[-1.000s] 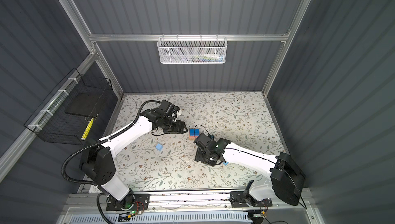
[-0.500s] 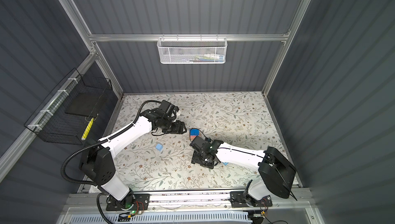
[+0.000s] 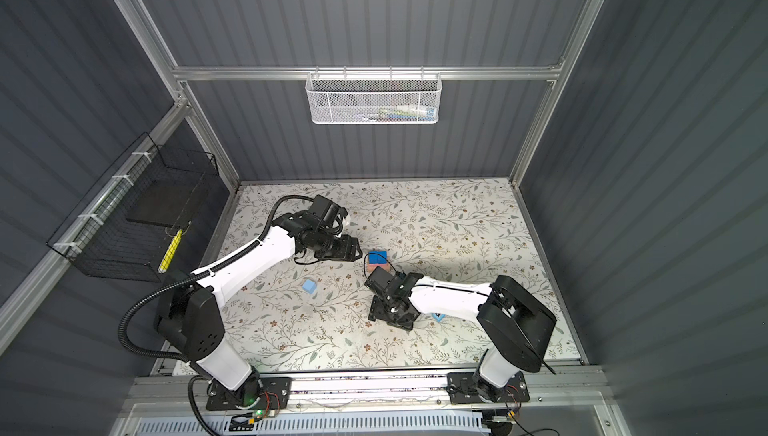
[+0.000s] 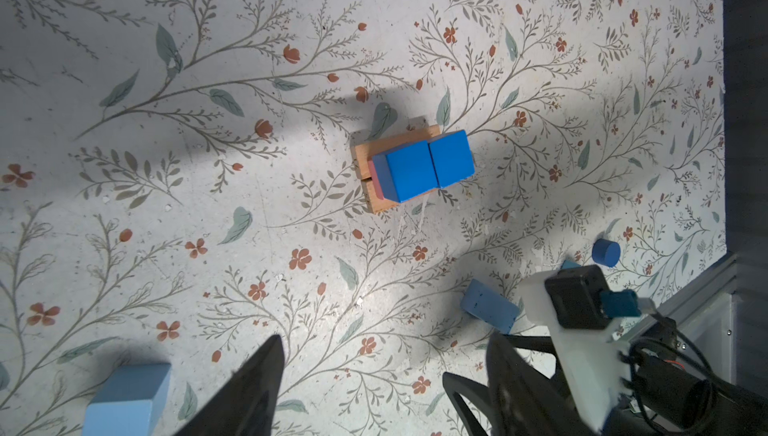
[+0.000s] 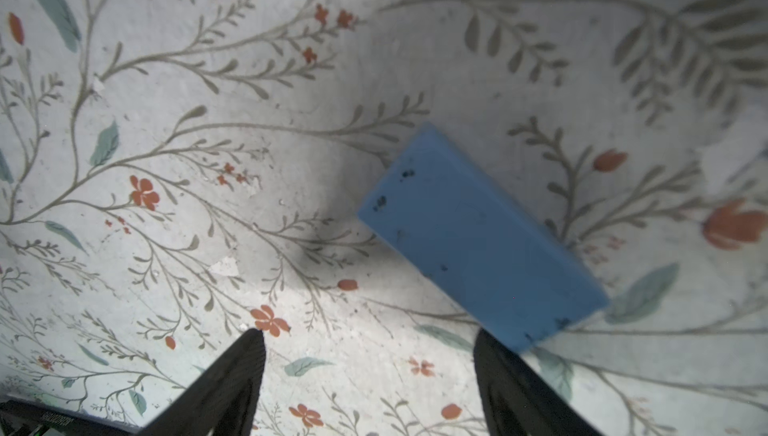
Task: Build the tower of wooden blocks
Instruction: 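Position the open right gripper over the light blue rectangular block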
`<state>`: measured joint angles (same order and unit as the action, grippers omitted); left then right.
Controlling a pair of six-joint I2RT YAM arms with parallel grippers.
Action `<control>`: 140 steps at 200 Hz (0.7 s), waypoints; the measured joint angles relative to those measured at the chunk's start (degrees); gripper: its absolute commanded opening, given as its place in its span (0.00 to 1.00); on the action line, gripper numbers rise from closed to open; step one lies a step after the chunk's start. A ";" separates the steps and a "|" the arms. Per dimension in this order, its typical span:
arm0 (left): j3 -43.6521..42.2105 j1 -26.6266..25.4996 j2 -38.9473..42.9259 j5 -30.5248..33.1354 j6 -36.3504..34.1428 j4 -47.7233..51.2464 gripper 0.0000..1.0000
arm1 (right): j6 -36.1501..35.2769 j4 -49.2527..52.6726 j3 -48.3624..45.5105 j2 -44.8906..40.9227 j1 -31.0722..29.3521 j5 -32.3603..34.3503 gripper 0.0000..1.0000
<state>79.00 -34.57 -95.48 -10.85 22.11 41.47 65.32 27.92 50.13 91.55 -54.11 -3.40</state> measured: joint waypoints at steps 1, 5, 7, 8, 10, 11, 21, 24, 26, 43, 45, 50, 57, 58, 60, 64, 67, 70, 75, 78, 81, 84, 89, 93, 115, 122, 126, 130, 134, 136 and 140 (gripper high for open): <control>0.00 0.00 0.00 0.00 -0.02 0.00 0.77 | 0.00 -0.02 0.00 0.02 0.02 -0.02 0.81; 0.00 0.00 0.00 -0.02 -0.07 0.04 0.77 | -0.02 -0.11 0.00 0.02 0.17 -0.09 0.82; 0.00 0.00 0.00 0.00 -0.07 0.07 0.77 | -0.04 -0.13 0.00 0.02 0.24 -0.09 0.82; 0.00 0.00 0.00 -0.02 -0.09 0.09 0.77 | -0.04 -0.17 -0.02 0.02 0.31 -0.09 0.82; 0.00 0.00 -0.02 -0.02 -0.09 0.09 0.77 | -0.04 -0.20 -0.02 0.02 0.37 -0.11 0.82; 0.00 0.00 -0.02 0.00 -0.09 0.09 0.77 | -0.04 -0.24 -0.02 0.02 0.44 -0.11 0.82; 0.00 0.00 -0.13 -0.02 -0.09 0.09 0.77 | -0.22 -0.59 -0.15 0.00 1.01 -0.26 0.82; 0.00 0.00 -0.20 -0.02 -0.09 0.11 0.77 | -0.24 -0.70 -0.22 0.00 1.20 -0.31 0.82; 0.00 0.00 -0.24 -0.02 -0.09 0.11 0.77 | -0.26 -0.70 -0.22 0.00 1.29 -0.33 0.82; 0.00 0.00 -0.81 -0.02 -0.09 0.26 0.77 | -0.90 -0.98 -0.24 -0.02 2.56 -0.52 0.82; 0.00 0.00 -0.87 0.00 -0.09 0.28 0.77 | -0.98 -1.03 -0.24 -0.02 2.73 -0.52 0.82; 0.00 0.00 -1.09 0.00 -0.09 0.42 0.77 | -1.27 -1.11 -0.24 -0.02 3.15 -0.52 0.82; 0.00 0.00 -1.36 0.00 -0.09 0.50 0.77 | -1.53 -1.20 -0.24 -0.02 3.72 -0.55 0.82; 0.00 0.00 -1.40 0.00 -0.09 0.50 0.77 | -1.62 -1.22 -0.24 -0.02 3.82 -0.55 0.82; 0.00 0.00 -1.46 0.00 -0.09 0.52 0.77 | -1.68 -1.25 -0.24 -0.02 3.93 -0.55 0.82; 0.00 0.00 -1.62 0.00 -0.09 0.52 0.77 | -1.97 -1.27 -0.24 -0.02 4.31 -0.57 0.82; 0.00 0.00 -1.70 0.00 -0.09 0.52 0.77 | -2.16 -1.29 -0.24 -0.02 4.52 -0.57 0.82; 0.00 0.00 -1.84 0.00 -0.09 0.57 0.77 | -2.43 -1.29 -0.24 -0.02 4.79 -0.57 0.82; 0.00 0.00 -1.97 -0.02 -0.11 0.61 0.77 | -2.73 -1.33 -0.24 -0.02 5.16 -0.63 0.82; 0.00 0.00 -2.05 -0.02 -0.09 0.68 0.77 | -2.86 -1.33 -0.24 -0.02 5.40 -0.68 0.82; 0.00 0.00 -2.10 -0.02 -0.09 0.70 0.77 | -3.04 -1.33 -0.24 -0.02 5.57 -0.70 0.83; 0.00 0.00 -2.19 -0.02 -0.09 0.74 0.77 | -3.26 -1.33 -0.24 -0.02 5.84 -0.70 0.83; 0.00 0.00 -2.27 -0.02 -0.09 0.74 0.77 | -3.52 -1.33 -0.24 -0.02 6.10 -0.72 0.82; 0.00 0.00 -2.32 -0.02 -0.09 0.76 0.77 | -3.87 -1.33 -0.22 -0.02 6.34 -0.70 0.83; 0.00 0.00 -2.47 -0.02 -0.09 0.87 0.77 | -4.87 -1.31 -0.17 -0.02 7.17 -0.70 0.83; 0.00 0.00 -2.47 -0.02 -0.09 0.87 0.77 | -5.20 -1.27 -0.17 -0.02 7.28 -0.70 0.83; 0.00 0.00 -2.47 -0.02 -0.09 0.87 0.77 | -5.38 -1.20 -0.13 -0.02 7.32 -0.70 0.82; 0.00 0.00 -2.47 -0.02 -0.09 0.87 0.77 | -5.49 -1.07 -0.07 -0.02 7.32 -0.70 0.82; 0.00 0.00 -2.47 -0.02 -0.09 0.87 0.77 | -5.64 -0.87 0.07 -0.02 7.32 -0.70 0.82; 0.00 0.00 -2.47 -0.02 -0.09 0.87 0.77 | -5.75 -0.72 0.17 -0.02 7.32 -0.70 0.82; 0.00 0.00 -2.47 -0.02 -0.09 0.87 0.77 | -5.84 -0.55 0.31 -0.02 7.30 -0.70 0.82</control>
<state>79.00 -34.57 -97.95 -10.87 22.02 42.35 59.48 27.38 50.43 91.53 -46.81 -4.10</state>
